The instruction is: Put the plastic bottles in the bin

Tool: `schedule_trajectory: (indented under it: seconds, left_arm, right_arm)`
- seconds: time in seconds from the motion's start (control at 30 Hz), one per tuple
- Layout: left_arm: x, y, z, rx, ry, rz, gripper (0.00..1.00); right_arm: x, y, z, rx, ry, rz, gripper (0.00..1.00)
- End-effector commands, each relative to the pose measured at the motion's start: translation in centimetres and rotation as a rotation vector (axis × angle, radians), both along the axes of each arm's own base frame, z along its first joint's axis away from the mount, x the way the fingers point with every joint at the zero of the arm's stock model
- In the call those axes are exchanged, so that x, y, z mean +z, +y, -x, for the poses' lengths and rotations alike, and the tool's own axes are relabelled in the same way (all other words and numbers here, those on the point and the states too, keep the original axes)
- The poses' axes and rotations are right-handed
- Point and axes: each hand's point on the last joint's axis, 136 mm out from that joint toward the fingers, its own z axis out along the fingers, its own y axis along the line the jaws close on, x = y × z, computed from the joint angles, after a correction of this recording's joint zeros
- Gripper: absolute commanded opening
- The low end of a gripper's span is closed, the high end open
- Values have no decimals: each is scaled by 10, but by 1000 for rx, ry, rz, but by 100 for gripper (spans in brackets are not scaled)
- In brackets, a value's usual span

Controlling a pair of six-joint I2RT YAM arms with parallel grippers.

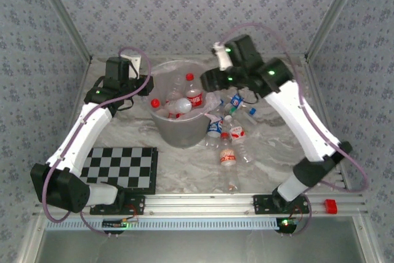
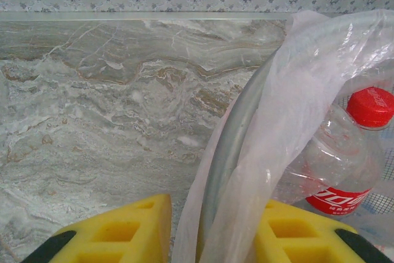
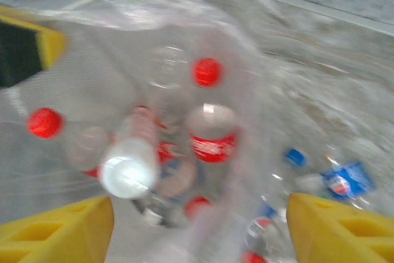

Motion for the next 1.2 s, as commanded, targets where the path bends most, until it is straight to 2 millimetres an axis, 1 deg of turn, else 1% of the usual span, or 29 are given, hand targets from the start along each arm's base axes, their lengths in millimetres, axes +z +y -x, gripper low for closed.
schedule_trajectory:
  seconds: [0.0, 0.07, 0.13, 0.27, 0.33, 0.4, 0.43, 0.53, 0.63, 0.73, 0.77, 0.83, 0.87, 0.93, 1.0, 1.1, 1.17]
  left_arm:
    - [-16, 2, 7, -10, 57, -35, 34]
    - [-17, 1, 6, -10, 60, -37, 34]
    - [-18, 1, 6, -11, 65, -36, 34]
    - [-17, 0, 6, -13, 65, -32, 34]
    - [-18, 0, 6, -11, 67, -31, 34]
    - [-19, 0, 6, -12, 69, -30, 34]
    - [-19, 0, 6, -10, 69, -30, 34]
    - [-20, 0, 6, -12, 72, -31, 34]
    - [-21, -1, 6, -14, 76, -30, 34]
    - [-21, 0, 5, -11, 74, -35, 34]
    - [-21, 0, 6, -11, 73, -35, 34]
    - [-21, 1, 6, -10, 73, -36, 34]
    - [-21, 1, 5, -9, 72, -36, 34]
    - [-20, 2, 6, -6, 71, -40, 34]
    - [-20, 2, 6, -3, 69, -42, 34]
    - [-19, 3, 6, -1, 68, -41, 34]
    - [-19, 2, 6, -3, 68, -41, 34]
  right_arm:
    - [-5, -49, 7, -148, 53, -88, 78]
    - [-24, -72, 12, -211, 102, -98, 81]
    - [-48, -97, 18, -280, 156, -62, 85]
    - [-98, -131, 24, -358, 263, 26, 89]
    - [-122, -144, 23, -383, 310, 73, 90]
    - [-144, -153, 19, -397, 345, 112, 90]
    - [-153, -156, 14, -399, 355, 120, 90]
    - [-170, -164, -13, -409, 353, 136, 90]
    - [-183, -159, -46, -371, 350, 171, 89]
    - [-206, -147, -77, -323, 388, 169, 87]
    - [-213, -144, -87, -313, 408, 169, 85]
    - [-227, -137, -102, -295, 444, 165, 83]
    - [-233, -129, -111, -271, 458, 145, 82]
    - [-245, -118, -122, -245, 482, 137, 81]
    - [-255, -111, -130, -231, 494, 154, 80]
    - [-270, -105, -134, -220, 525, 155, 81]
    - [-282, -106, -137, -234, 546, 157, 83]
